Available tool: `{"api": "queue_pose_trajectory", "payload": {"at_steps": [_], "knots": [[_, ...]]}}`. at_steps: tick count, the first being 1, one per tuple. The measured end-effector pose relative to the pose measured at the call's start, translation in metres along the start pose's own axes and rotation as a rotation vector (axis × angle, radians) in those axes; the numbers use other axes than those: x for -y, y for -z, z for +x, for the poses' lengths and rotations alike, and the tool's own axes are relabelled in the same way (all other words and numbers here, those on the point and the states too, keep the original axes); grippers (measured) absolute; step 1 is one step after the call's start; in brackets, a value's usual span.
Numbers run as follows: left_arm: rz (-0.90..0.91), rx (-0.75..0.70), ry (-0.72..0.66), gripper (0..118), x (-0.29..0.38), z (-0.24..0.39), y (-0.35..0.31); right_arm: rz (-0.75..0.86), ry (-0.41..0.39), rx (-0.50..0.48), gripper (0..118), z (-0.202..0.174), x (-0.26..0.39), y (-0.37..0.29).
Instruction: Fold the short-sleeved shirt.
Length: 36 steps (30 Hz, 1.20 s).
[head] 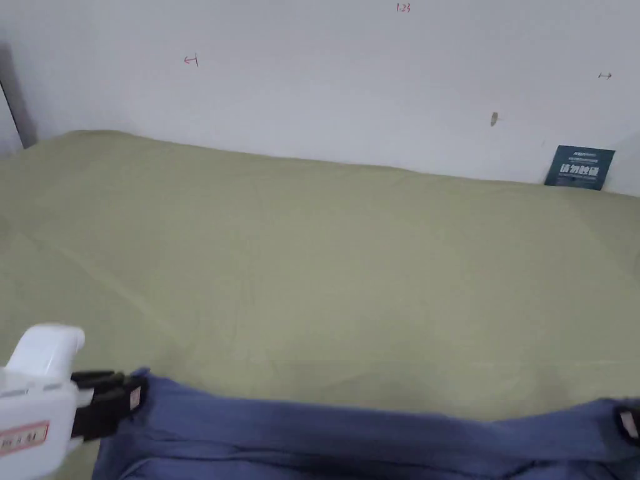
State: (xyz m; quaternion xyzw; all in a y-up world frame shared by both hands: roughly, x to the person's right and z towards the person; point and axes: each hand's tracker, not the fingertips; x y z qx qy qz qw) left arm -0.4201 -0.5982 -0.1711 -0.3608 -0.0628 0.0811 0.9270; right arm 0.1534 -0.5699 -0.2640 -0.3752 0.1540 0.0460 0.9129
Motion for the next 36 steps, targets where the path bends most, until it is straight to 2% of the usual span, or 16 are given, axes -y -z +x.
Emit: {"api": "queue_pose_trajectory", "payload": {"at_steps": [11,15,16,17,19,20,22,25,27,28,29,31,32,33,34,36], "knots": [[-0.176,-0.003,-0.206,2,0.115,-0.026,0.029,-0.194,0.201,0.100,0,0.009,0.132,0.026],[-0.124,0.011,-0.267,13,0.122,-0.035,0.033,-0.225,0.205,0.085,0,0.011,0.131,0.030],[-0.110,0.013,-0.285,25,0.120,-0.035,0.031,-0.200,0.218,0.051,6,0.011,0.130,0.027],[-0.095,0.008,-0.295,46,0.116,-0.034,0.026,-0.189,0.236,0.043,20,0.012,0.125,0.021],[-0.044,-0.061,-0.300,95,0.102,-0.019,0.008,-0.152,0.262,0.056,81,0.009,0.113,0.002],[-0.010,-0.094,-0.299,96,0.094,-0.011,-0.004,-0.113,0.254,0.054,91,0.003,0.106,-0.012],[0.137,-0.041,-0.269,96,0.077,0.005,-0.030,0.031,0.216,0.047,90,-0.008,0.092,-0.039],[0.275,-0.114,-0.163,95,0.052,0.050,-0.053,0.210,0.123,0.123,87,-0.032,0.075,-0.065],[0.393,-0.224,-0.084,91,0.049,0.077,-0.057,0.338,0.065,0.197,59,-0.050,0.069,-0.078],[0.476,-0.269,-0.033,86,0.053,0.090,-0.059,0.426,0.036,0.213,22,-0.057,0.070,-0.080],[0.558,-0.311,0.010,86,0.059,0.101,-0.061,0.482,0.001,0.220,22,-0.064,0.071,-0.083],[0.608,-0.279,0.119,77,0.060,0.111,-0.066,0.536,-0.053,0.283,0,-0.078,0.073,-0.083],[0.576,-0.300,0.157,54,0.061,0.115,-0.066,0.554,-0.070,0.303,0,-0.081,0.074,-0.084],[0.576,-0.320,0.171,9,0.061,0.120,-0.064,0.546,-0.069,0.253,0,-0.082,0.074,-0.085],[0.591,-0.378,0.149,0,0.066,0.123,-0.063,0.546,-0.069,0.216,0,-0.085,0.074,-0.086],[0.537,-0.231,0.055,0,0.059,0.111,-0.064,0.517,-0.057,0.216,0,-0.083,0.075,-0.082]]}}
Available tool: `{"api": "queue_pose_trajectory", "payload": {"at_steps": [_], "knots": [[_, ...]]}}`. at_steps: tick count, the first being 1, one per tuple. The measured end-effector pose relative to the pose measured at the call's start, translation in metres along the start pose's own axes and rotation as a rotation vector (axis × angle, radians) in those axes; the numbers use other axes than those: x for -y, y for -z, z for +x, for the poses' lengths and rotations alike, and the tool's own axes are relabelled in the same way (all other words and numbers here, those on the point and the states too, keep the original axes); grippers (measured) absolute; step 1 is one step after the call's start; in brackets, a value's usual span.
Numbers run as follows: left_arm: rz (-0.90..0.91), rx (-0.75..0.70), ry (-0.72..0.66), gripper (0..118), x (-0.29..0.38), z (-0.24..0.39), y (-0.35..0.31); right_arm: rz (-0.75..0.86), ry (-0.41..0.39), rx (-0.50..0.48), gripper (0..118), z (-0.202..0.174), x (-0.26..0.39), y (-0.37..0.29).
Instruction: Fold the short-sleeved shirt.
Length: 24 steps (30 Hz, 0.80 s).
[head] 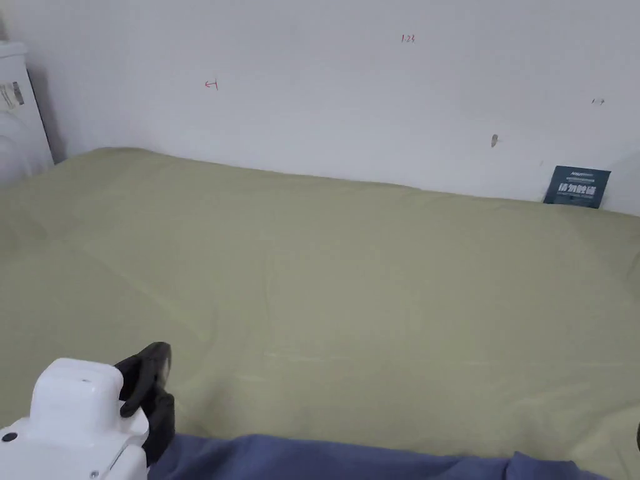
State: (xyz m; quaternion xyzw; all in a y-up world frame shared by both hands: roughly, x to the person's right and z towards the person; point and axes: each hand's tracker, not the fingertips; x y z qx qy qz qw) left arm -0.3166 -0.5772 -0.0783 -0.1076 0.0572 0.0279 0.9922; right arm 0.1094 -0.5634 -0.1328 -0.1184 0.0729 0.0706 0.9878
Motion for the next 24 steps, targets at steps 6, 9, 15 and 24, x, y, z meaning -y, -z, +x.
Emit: {"api": "queue_pose_trajectory", "payload": {"at_steps": [6,9,15,24], "knots": [[-0.376,0.136,-0.230,18,0.029,-0.082,0.049,-0.052,0.043,-0.035,0,0.003,0.004,0.003],[-0.537,0.160,-0.345,99,0.058,-0.121,0.068,-0.066,0.045,-0.044,0,0.001,0.005,0.005],[-0.672,0.120,-0.489,99,0.105,-0.136,0.074,-0.102,0.031,-0.072,0,-0.004,0.006,0.011],[-0.761,-0.072,-0.268,46,0.110,-0.102,0.089,-0.144,0.001,-0.107,0,-0.010,0.014,0.015]]}}
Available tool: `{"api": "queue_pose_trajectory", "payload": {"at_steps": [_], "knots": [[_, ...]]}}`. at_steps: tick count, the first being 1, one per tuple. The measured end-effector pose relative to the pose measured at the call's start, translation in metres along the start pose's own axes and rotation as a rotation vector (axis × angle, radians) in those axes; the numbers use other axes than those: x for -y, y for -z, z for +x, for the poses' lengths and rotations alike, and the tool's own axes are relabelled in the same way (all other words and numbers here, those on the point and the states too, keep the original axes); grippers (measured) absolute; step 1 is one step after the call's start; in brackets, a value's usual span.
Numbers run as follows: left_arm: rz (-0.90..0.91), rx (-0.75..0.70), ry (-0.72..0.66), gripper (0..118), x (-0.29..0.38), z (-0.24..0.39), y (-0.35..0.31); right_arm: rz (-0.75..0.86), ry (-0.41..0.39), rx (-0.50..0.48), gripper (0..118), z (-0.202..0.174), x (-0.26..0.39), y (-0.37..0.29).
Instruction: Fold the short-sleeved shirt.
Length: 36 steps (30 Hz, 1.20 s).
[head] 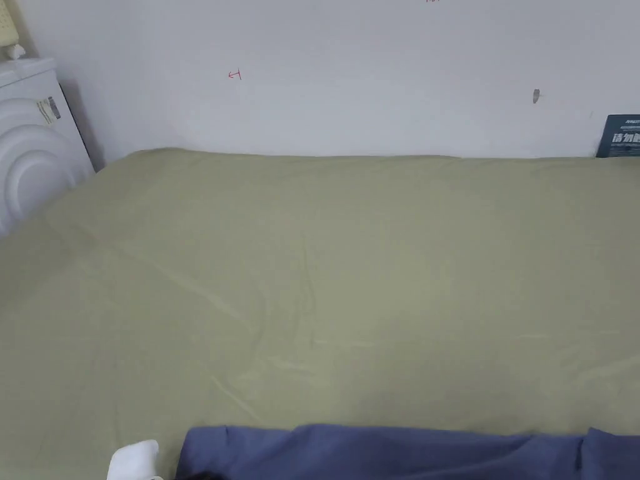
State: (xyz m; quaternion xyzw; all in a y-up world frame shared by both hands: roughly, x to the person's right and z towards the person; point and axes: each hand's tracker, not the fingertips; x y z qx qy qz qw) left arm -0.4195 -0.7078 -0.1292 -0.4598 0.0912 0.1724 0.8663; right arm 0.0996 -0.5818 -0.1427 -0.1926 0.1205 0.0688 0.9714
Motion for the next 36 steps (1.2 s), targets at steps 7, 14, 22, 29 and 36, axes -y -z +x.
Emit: {"api": "queue_pose_trajectory", "payload": {"at_steps": [7,14,22,29,36], "knots": [[0.034,0.179,-0.050,9,-0.016,0.005,-0.027,-0.017,0.011,0.002,0,0.009,0.005,-0.002],[0.175,0.321,-0.061,9,-0.056,0.050,-0.094,-0.006,0.023,0.044,0,0.025,0.000,-0.018],[0.119,0.513,0.085,9,-0.055,0.172,-0.081,0.010,0.065,0.084,0,0.045,0.001,-0.035],[-0.053,0.517,0.212,9,-0.023,0.257,-0.022,0.000,0.091,0.108,0,0.056,0.008,-0.038],[-0.221,0.577,0.197,83,-0.001,0.281,0.036,-0.015,0.139,0.107,0,0.062,0.011,-0.036]]}}
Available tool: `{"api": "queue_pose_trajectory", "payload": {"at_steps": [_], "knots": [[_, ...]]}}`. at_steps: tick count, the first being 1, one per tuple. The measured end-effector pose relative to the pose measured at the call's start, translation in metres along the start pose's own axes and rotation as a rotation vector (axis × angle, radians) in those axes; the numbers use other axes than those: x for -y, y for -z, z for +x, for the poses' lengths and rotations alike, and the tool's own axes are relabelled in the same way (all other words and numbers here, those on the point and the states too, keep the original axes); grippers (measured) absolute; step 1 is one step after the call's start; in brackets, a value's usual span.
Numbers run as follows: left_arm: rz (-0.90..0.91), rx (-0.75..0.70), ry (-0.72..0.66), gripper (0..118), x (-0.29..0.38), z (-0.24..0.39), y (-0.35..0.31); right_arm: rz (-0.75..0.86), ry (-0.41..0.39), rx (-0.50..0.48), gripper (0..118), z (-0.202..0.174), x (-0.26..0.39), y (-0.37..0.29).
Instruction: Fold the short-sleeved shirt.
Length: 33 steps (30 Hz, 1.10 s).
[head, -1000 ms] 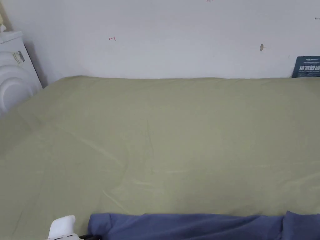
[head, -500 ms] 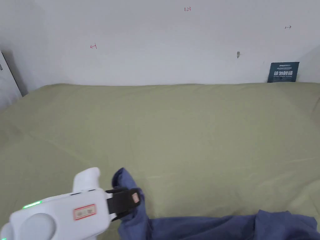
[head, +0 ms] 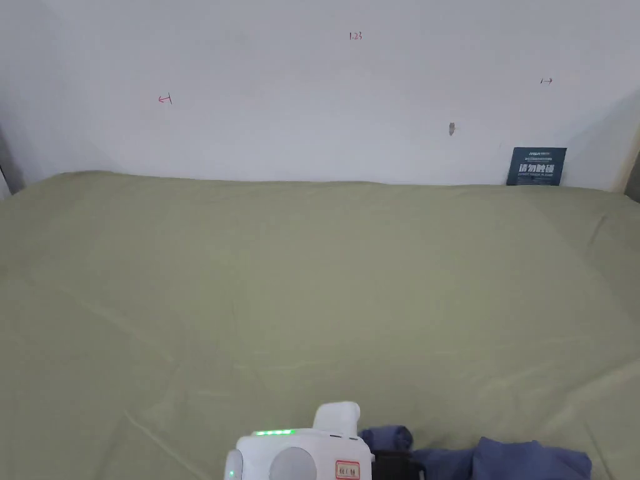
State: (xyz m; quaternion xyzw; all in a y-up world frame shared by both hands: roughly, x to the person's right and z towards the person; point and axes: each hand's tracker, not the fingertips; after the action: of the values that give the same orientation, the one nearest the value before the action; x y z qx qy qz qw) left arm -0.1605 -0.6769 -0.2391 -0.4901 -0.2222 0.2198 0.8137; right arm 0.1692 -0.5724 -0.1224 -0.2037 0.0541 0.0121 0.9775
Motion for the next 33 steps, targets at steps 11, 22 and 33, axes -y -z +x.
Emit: {"api": "queue_pose_trajectory", "payload": {"at_steps": [11,22,33], "knots": [[0.254,-0.058,-0.115,0,0.011,-0.066,-0.063,-0.028,0.014,-0.025,0,0.000,0.005,0.000],[0.192,-0.030,-0.027,0,0.051,-0.025,-0.001,-0.020,-0.014,-0.064,0,-0.013,0.004,-0.012],[0.135,0.089,-0.051,0,0.057,-0.012,-0.001,-0.024,-0.039,-0.050,0,-0.013,0.002,-0.023]]}}
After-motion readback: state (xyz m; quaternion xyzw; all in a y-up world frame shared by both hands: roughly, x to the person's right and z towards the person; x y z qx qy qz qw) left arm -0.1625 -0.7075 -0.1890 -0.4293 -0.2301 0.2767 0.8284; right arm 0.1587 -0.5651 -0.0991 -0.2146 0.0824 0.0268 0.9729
